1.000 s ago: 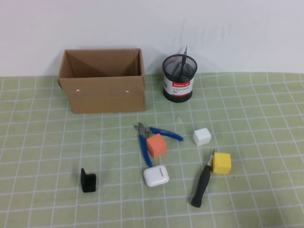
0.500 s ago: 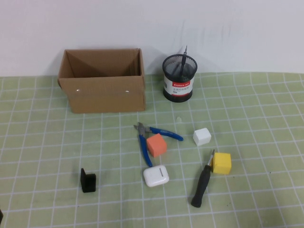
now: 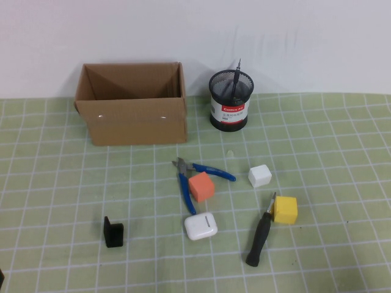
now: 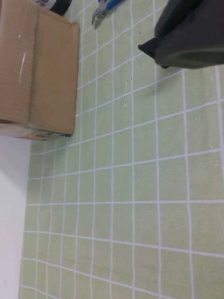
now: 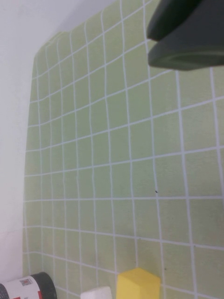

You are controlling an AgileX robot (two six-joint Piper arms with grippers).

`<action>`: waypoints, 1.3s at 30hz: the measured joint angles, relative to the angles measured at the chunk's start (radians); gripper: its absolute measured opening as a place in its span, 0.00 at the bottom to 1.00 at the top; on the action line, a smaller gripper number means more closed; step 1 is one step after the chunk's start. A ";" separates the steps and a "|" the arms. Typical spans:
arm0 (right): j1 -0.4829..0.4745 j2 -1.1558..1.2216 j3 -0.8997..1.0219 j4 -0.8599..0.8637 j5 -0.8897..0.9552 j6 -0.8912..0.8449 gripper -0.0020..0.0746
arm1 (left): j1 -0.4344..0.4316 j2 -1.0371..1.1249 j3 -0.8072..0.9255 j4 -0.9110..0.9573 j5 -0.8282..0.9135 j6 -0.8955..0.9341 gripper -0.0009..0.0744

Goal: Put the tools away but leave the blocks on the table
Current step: Pick up the black Screwdriver from the table

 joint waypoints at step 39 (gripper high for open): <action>0.000 0.022 -0.047 0.455 -0.230 0.110 0.01 | 0.000 0.000 0.000 0.004 0.000 0.000 0.01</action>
